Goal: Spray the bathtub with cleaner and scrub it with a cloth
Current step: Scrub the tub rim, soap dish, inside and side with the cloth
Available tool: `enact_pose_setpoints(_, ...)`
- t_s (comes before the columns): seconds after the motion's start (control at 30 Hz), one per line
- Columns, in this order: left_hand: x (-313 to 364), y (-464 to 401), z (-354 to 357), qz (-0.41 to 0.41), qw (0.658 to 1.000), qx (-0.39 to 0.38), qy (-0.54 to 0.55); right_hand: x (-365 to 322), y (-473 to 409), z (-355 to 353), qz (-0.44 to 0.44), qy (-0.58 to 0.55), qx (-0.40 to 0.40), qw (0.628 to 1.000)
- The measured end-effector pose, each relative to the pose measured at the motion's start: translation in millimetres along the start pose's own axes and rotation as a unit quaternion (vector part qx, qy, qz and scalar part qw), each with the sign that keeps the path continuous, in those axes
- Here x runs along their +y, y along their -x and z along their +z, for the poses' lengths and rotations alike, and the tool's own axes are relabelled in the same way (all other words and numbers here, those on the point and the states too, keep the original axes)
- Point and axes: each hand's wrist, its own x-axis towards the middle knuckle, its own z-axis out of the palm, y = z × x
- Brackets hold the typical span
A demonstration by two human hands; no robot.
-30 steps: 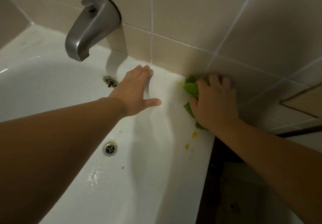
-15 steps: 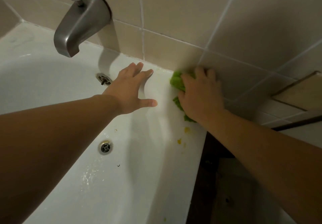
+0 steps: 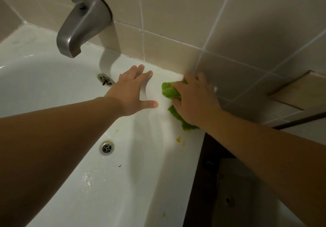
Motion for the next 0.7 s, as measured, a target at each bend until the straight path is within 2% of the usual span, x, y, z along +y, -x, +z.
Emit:
enact_pose_setpoints(0.17,-1.3,-0.5,2.7,-0.001,1.0,0.002,0.015,10.4,-1.9,-1.3,0.07,0.04,0.015,0.997)
enact_pose_setpoints(0.27,-1.9,-0.4,3.3,0.002,1.0,0.001,0.013,-7.6,-14.3,0.1,0.051,0.016,0.001,0.999)
enact_pose_setpoints(0.37,-1.9,-0.2,3.4,0.003,1.0,-0.001,0.007,4.0,6.9,2.1,0.011,0.009,0.012,1.0)
enact_pose_setpoints(0.53,-2.6,-0.1,3.6,0.005,1.0,0.001,0.013,5.1,-6.8,0.2,0.076,0.043,0.012,0.996)
enact_pose_setpoints(0.7,-2.9,1.7,7.2,0.014,1.0,0.001,0.008,-5.5,9.8,2.9,0.002,-0.022,-0.021,1.0)
